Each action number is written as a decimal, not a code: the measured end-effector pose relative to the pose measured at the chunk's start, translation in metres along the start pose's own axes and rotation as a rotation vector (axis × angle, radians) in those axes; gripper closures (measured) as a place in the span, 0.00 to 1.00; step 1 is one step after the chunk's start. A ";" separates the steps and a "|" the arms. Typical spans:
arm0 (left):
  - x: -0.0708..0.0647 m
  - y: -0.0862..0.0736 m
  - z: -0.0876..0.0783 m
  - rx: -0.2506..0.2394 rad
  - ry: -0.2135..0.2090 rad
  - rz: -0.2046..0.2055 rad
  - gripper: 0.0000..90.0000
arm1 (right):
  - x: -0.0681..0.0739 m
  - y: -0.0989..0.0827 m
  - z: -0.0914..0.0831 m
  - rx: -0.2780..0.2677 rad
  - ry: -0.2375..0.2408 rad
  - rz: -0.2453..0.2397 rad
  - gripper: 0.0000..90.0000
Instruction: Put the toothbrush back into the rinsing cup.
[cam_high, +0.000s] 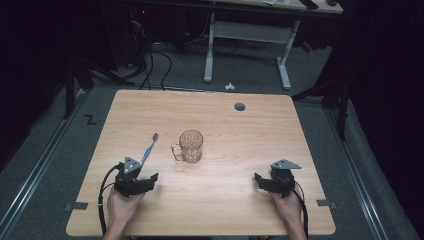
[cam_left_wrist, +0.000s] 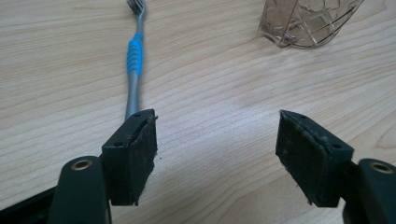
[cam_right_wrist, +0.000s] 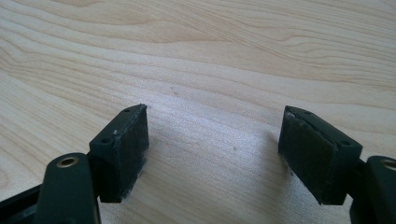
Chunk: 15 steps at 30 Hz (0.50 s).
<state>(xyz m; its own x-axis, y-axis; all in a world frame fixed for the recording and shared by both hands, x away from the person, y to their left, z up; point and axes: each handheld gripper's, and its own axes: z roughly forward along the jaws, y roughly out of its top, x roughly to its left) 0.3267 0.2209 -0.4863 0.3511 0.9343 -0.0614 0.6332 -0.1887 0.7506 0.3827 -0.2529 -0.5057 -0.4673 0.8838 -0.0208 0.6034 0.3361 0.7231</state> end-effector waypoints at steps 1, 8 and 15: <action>0.001 0.000 0.000 0.001 0.003 -0.002 0.33 | 0.000 0.000 0.000 0.000 0.000 0.000 0.27; 0.008 0.000 -0.005 0.006 0.020 -0.010 0.37 | 0.000 0.000 0.000 0.000 0.000 0.000 0.27; 0.017 0.001 -0.009 0.014 0.038 -0.015 0.39 | 0.000 0.000 0.000 0.000 0.000 0.000 0.27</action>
<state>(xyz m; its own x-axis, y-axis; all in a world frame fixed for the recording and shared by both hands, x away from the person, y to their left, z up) 0.3272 0.2389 -0.4806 0.3149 0.9479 -0.0474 0.6483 -0.1784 0.7402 0.3827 -0.2529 -0.5057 -0.4676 0.8837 -0.0208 0.6032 0.3362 0.7233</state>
